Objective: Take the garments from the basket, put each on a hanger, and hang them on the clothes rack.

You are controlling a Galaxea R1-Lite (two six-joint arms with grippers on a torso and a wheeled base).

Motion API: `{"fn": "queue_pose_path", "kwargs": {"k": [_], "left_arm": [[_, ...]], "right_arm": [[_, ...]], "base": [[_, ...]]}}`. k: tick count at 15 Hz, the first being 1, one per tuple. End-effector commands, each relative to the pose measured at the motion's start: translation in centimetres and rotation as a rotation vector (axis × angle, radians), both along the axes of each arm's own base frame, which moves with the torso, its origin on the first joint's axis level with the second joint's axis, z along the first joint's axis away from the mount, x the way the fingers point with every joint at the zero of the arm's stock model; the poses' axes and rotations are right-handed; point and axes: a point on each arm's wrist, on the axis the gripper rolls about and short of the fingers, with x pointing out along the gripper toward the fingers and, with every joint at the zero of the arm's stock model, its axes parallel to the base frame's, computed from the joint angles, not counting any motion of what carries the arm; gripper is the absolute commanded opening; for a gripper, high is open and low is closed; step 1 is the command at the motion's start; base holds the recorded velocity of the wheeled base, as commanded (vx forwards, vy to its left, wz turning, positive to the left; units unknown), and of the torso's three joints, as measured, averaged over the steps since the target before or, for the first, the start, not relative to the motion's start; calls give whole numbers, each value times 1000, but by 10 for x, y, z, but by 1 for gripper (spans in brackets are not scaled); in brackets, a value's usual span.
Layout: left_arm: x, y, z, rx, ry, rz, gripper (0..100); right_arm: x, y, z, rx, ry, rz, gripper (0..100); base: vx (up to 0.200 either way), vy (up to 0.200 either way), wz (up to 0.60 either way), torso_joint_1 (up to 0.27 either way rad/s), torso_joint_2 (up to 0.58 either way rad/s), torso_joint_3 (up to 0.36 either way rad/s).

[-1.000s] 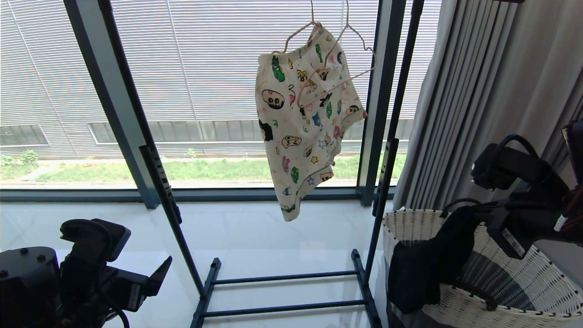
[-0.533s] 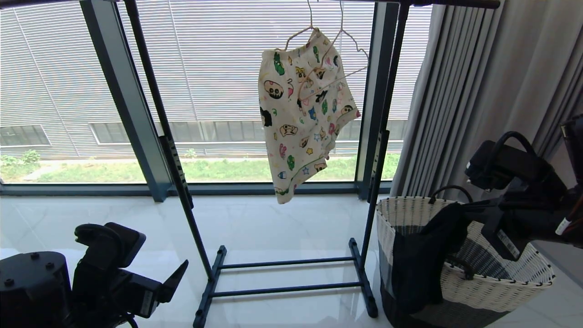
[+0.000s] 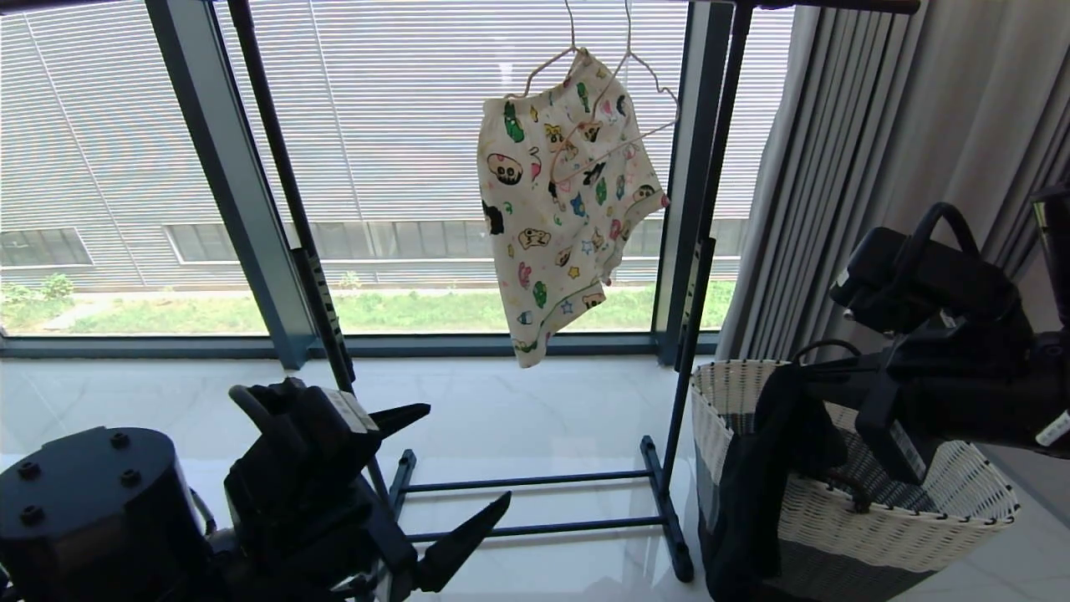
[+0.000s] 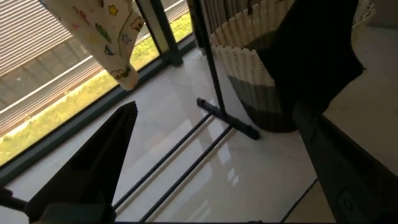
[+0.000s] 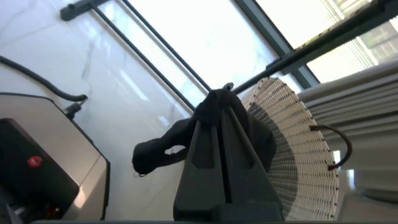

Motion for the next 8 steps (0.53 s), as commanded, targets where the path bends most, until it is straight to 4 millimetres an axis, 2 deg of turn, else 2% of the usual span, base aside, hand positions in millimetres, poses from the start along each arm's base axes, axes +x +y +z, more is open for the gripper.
{"fn": "queue_pose_path", "kwargs": {"k": [1, 5, 6, 8], "left_arm": [[4, -46, 11, -81, 46, -129, 100], [10, -99, -9, -13, 147, -257, 100], [12, -105, -12, -5, 155, -266, 100], [27, -126, -24, 17, 181, -258, 100]], "right_arm": [[-8, 9, 7, 23, -12, 52, 0], [-14, 11, 9, 33, -19, 78, 0], [-15, 11, 9, 33, -21, 81, 0], [-20, 13, 9, 34, -21, 105, 0]], "base": [[0, 0, 0, 0, 0, 0], [0, 0, 0, 0, 0, 0], [0, 0, 0, 0, 0, 0], [0, 0, 0, 0, 0, 0]]}}
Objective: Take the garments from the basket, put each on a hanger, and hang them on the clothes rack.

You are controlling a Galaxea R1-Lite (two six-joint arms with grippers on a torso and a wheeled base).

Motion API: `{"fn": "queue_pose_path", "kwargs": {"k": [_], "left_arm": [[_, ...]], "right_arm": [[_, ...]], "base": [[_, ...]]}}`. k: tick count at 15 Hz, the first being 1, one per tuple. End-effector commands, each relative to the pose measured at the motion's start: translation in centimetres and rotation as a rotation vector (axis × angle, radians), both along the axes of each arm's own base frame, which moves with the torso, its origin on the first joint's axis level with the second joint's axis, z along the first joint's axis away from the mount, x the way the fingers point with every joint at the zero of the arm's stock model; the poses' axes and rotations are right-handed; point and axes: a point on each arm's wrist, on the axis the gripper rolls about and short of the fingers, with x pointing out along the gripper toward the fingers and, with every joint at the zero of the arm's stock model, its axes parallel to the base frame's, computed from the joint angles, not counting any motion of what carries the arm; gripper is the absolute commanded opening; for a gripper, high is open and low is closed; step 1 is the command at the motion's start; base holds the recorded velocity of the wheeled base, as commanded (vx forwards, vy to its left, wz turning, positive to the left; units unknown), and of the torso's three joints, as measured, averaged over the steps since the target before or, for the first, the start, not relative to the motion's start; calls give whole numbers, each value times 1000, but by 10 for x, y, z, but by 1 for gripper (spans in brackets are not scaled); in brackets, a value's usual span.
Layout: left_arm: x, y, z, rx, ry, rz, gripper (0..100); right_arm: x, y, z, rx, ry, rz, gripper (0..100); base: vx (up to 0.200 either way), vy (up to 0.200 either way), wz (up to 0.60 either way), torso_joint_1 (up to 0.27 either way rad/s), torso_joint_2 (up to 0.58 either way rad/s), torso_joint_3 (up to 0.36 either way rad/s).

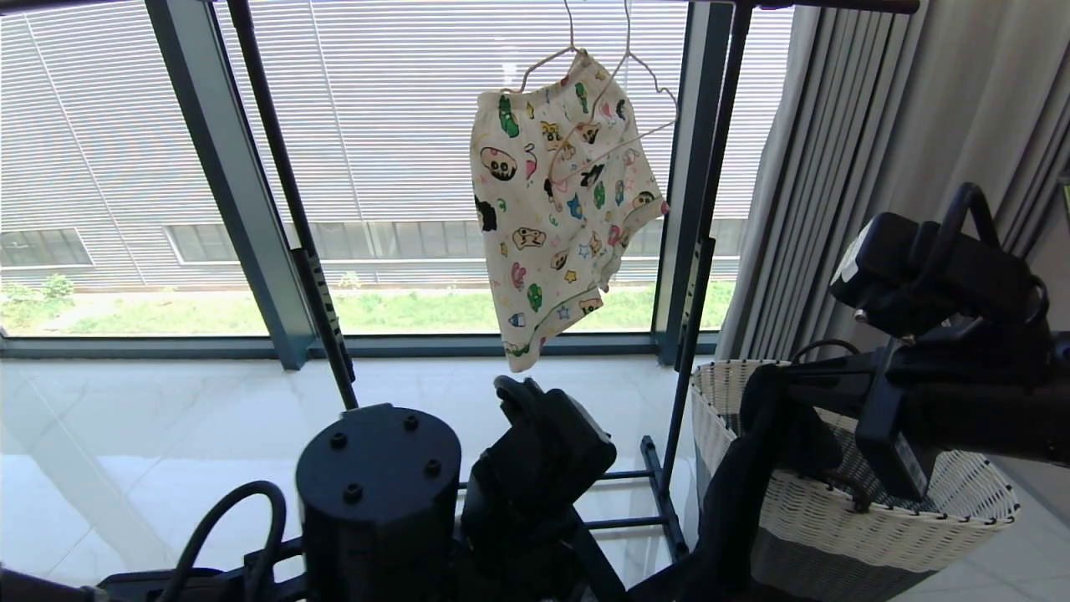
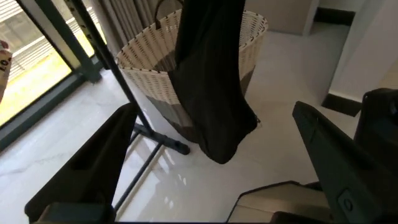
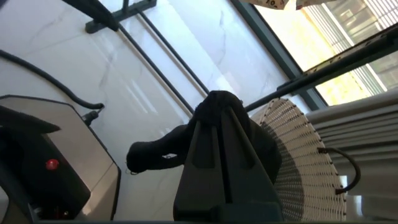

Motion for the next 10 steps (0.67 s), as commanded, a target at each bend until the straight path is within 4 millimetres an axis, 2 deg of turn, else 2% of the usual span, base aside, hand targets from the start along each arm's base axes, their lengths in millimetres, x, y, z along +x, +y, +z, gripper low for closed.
{"fn": "queue_pose_path", "kwargs": {"k": [1, 3, 7, 10], "left_arm": [[23, -33, -25, 46, 72, 10, 100], [32, -47, -25, 29, 113, 24, 100], [53, -62, -29, 41, 137, 103, 100], [66, -62, -38, 81, 158, 193, 100]], "right_arm": [[-6, 4, 0, 2, -1, 31, 0], [-9, 8, -1, -1, 2, 59, 0], [-12, 17, -5, -13, 13, 90, 0], [-10, 21, -8, -22, 20, 92, 0]], "base": [[0, 0, 0, 0, 0, 0], [0, 0, 0, 0, 0, 0], [0, 0, 0, 0, 0, 0], [0, 0, 0, 0, 0, 0]]}}
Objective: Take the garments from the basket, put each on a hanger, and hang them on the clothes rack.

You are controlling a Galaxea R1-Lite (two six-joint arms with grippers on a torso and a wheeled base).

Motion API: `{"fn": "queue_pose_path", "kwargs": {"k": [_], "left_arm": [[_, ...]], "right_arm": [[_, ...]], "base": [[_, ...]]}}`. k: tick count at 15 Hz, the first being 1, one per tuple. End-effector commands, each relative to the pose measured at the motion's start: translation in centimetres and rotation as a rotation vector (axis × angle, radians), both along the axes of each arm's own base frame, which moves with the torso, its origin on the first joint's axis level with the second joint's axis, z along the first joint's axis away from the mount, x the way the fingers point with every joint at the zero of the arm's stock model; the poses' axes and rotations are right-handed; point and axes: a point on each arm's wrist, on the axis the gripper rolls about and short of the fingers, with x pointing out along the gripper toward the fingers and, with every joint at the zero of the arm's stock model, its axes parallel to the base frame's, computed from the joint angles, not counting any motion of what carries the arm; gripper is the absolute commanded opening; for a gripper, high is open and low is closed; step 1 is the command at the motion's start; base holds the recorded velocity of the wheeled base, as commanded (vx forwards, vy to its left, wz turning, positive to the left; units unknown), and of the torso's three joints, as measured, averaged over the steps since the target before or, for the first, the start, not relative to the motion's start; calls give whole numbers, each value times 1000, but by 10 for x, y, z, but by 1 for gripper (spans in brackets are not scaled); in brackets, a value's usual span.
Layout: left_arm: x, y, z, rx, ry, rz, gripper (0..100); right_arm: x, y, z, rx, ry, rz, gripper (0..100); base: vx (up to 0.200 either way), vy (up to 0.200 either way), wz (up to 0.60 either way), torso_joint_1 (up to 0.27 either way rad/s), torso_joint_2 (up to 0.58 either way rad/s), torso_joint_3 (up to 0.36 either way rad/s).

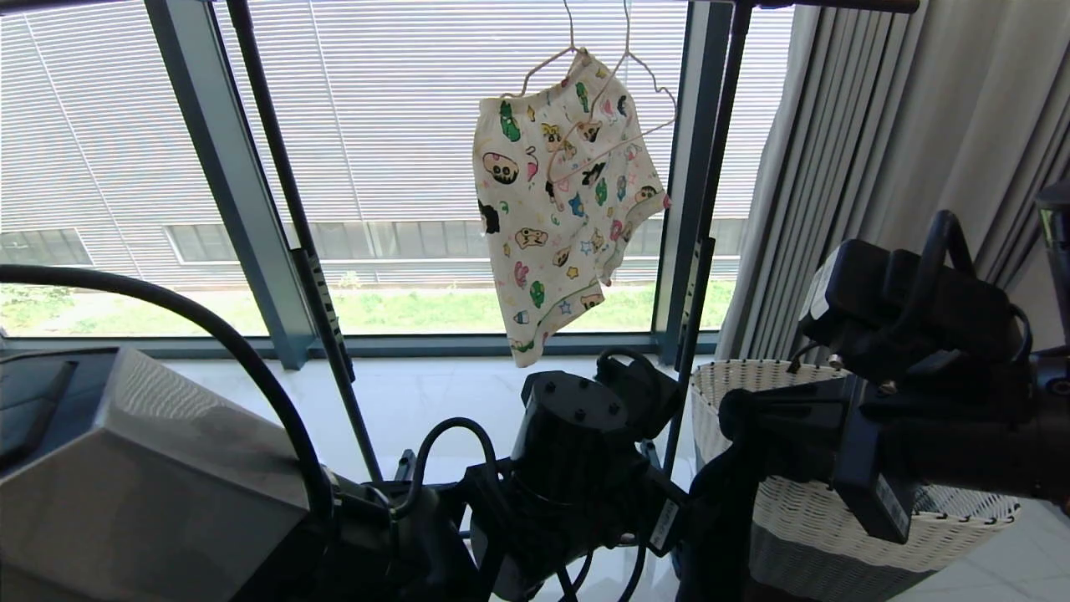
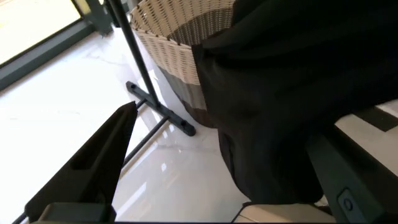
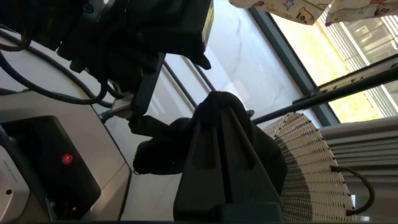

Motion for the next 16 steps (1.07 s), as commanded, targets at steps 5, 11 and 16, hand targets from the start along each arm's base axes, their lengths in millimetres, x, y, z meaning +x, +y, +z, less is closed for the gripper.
{"fn": "queue_pose_path", "kwargs": {"k": [5, 11, 16], "left_arm": [[16, 4, -27, 81, 37, 99, 100], [9, 15, -53, 164, 99, 104, 100], [8, 15, -54, 164, 102, 104, 0]], "right_arm": [[0, 6, -3, -9, 12, 12, 0], [1, 7, 0, 30, -1, 4, 0], [0, 7, 1, 32, -3, 4, 0]], "base": [[0, 0, 0, 0, 0, 0], [0, 0, 0, 0, 0, 0], [0, 0, 0, 0, 0, 0]]}}
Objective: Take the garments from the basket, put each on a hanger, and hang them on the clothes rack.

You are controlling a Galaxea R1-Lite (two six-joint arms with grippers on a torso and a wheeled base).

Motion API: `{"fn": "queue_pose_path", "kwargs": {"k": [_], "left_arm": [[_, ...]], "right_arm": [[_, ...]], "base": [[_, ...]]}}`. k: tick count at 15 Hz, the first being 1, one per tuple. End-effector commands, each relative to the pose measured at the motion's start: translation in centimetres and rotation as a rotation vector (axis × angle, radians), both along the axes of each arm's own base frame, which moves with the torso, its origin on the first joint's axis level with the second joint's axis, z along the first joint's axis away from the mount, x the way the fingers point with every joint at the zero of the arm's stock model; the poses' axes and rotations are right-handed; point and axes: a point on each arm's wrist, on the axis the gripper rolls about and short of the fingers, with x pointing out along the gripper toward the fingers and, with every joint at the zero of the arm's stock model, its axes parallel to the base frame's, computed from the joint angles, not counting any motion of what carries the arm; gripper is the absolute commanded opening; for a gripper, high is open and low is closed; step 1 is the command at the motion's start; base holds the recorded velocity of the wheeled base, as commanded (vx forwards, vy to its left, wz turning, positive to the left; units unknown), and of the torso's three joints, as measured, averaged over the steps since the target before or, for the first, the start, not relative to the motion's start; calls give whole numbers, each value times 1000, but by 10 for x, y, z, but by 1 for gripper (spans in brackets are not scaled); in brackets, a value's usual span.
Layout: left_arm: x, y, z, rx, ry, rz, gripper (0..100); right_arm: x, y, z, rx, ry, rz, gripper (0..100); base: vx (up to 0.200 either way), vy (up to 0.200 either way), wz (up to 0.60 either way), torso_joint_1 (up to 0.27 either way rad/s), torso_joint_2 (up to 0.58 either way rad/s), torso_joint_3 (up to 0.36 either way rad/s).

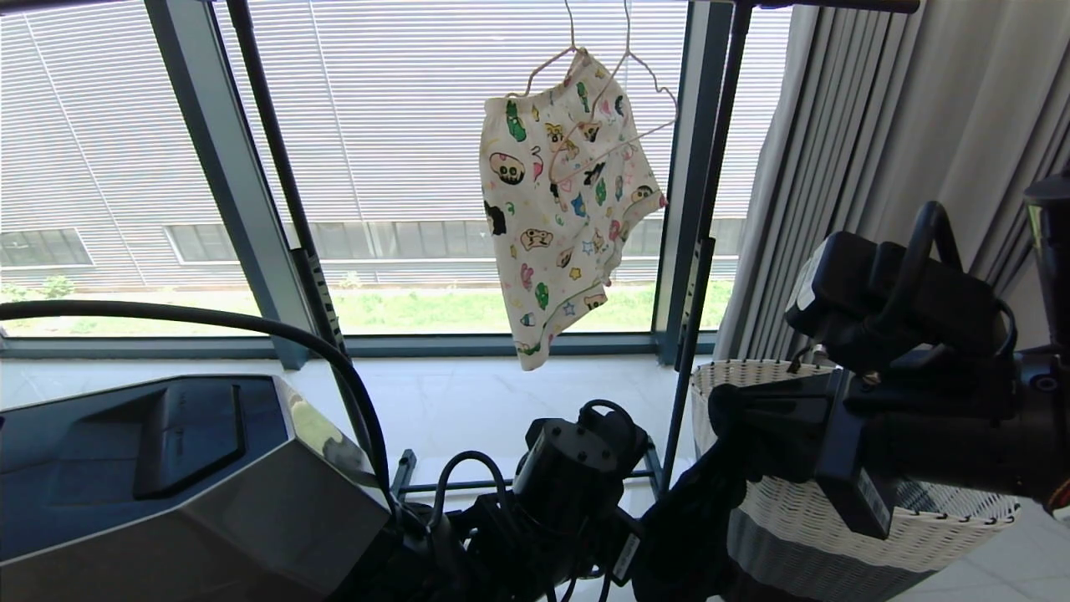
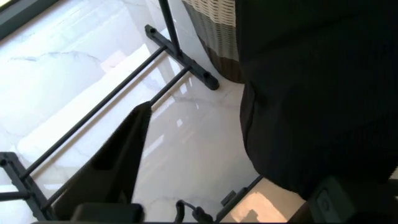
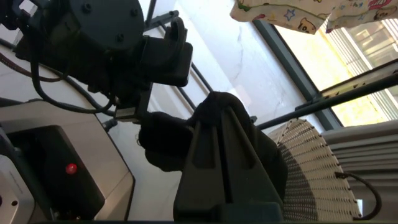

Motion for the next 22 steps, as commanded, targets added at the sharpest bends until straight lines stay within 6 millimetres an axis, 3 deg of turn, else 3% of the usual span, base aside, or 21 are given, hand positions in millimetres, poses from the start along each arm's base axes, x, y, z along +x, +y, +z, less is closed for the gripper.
{"fn": "queue_pose_path", "kwargs": {"k": [1, 6, 9, 11, 14, 16, 17, 19, 22], "left_arm": [[0, 0, 0, -1, -1, 0, 0], [-4, 8, -5, 38, -8, 34, 0], [-9, 29, 2, 53, -23, 75, 0], [-7, 61, 25, 25, -51, 142, 0], [-16, 120, 58, 72, -52, 255, 0], [-20, 150, 82, 75, -83, 326, 0], [-27, 175, 102, 91, -121, 377, 0], [-45, 195, 125, 86, -157, 377, 0], [-59, 201, 149, 93, -164, 345, 0]], "right_arm": [[0, 0, 0, -1, 0, 1, 0], [3, 0, -5, 34, 66, -51, 0], [8, -1, -20, 39, 148, -117, 0], [19, 13, -35, 87, 168, -141, 0], [46, 51, -57, 192, 156, -155, 0], [59, 72, -62, 263, 154, -156, 0], [64, 89, -56, 313, 158, -147, 0], [70, 104, -42, 374, 146, -136, 0], [72, 103, -34, 396, 131, -138, 0]], "base": [[0, 0, 0, 0, 0, 0], [0, 0, 0, 0, 0, 0], [0, 0, 0, 0, 0, 0], [0, 0, 0, 0, 0, 0], [0, 0, 0, 0, 0, 0], [0, 0, 0, 0, 0, 0], [0, 0, 0, 0, 0, 0], [0, 0, 0, 0, 0, 0], [0, 0, 0, 0, 0, 0]]}}
